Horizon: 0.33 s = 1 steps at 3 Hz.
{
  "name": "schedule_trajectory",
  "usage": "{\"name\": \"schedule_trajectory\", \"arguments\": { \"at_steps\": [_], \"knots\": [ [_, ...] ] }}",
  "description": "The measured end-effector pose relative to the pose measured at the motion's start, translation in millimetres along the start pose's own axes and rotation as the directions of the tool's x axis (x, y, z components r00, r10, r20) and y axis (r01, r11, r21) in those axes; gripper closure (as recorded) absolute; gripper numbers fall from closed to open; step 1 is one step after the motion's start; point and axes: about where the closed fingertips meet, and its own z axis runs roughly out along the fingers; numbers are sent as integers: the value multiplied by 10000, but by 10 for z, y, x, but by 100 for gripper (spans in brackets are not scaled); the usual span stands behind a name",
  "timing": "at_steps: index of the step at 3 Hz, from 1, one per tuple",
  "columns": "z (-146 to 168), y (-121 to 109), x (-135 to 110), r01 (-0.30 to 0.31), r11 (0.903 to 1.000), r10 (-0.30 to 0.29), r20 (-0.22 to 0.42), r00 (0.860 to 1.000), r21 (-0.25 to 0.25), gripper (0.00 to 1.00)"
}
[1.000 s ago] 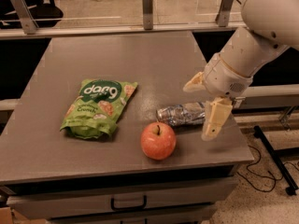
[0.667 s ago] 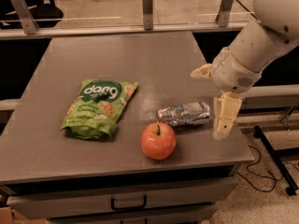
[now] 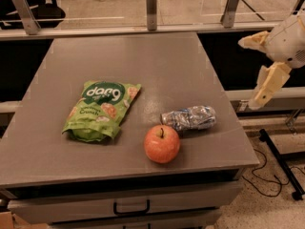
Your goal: Move redbull can near apple
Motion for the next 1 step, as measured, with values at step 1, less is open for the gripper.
{"name": "schedule_trajectory", "arguments": {
  "at_steps": [1],
  "knots": [
    [-264,-201,-145,238,9970,-256,235,9994,736,0]
  ]
}}
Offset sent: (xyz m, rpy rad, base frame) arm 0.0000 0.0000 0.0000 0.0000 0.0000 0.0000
